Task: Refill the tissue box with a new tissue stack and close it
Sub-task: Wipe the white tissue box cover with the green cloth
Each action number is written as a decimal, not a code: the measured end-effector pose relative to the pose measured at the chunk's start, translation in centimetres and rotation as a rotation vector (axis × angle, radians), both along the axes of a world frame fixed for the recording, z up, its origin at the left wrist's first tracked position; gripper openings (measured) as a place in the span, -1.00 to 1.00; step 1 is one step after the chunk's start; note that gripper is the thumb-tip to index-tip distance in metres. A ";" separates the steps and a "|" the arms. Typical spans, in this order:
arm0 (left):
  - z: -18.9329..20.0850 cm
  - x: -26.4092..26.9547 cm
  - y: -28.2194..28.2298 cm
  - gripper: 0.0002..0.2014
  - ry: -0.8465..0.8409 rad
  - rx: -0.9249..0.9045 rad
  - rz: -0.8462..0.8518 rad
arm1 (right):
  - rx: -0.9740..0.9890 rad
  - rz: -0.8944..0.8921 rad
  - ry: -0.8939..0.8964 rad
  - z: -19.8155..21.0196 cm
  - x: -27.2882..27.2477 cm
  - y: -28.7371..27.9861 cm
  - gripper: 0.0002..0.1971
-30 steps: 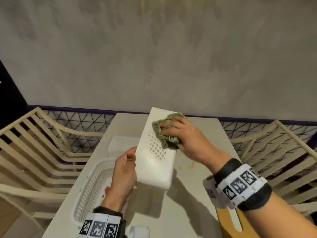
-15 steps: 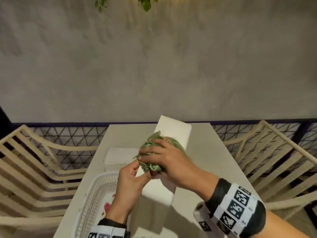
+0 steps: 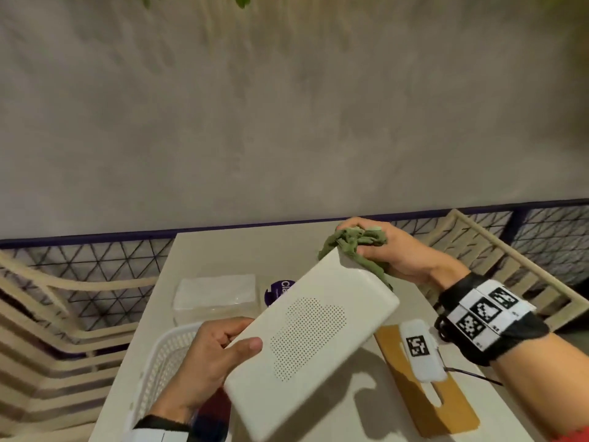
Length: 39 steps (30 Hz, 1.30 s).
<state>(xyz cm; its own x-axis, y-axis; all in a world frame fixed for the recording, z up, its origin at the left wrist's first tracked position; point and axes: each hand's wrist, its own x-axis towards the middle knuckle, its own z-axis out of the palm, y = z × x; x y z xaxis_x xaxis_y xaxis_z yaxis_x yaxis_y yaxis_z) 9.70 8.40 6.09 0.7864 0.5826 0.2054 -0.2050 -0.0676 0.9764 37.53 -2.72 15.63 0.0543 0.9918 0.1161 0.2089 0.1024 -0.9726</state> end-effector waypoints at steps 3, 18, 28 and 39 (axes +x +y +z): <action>-1.7 0.9 0.8 -0.52 0.076 -0.053 -0.040 | -0.003 0.001 -0.129 0.7 -0.2 -0.8 -0.67; 0.8 9.7 -2.1 -0.83 -0.134 -0.102 0.106 | 0.357 -0.353 -0.568 -5.5 -5.6 -0.3 -0.73; 0.3 10.2 -3.1 -0.58 -0.297 -0.285 0.226 | 0.414 -0.244 -0.616 -5.9 -4.0 -0.8 -0.71; 0.4 8.5 -3.0 -0.56 -0.391 -0.366 0.401 | 0.494 0.009 -0.786 -5.7 -2.7 -0.8 -0.45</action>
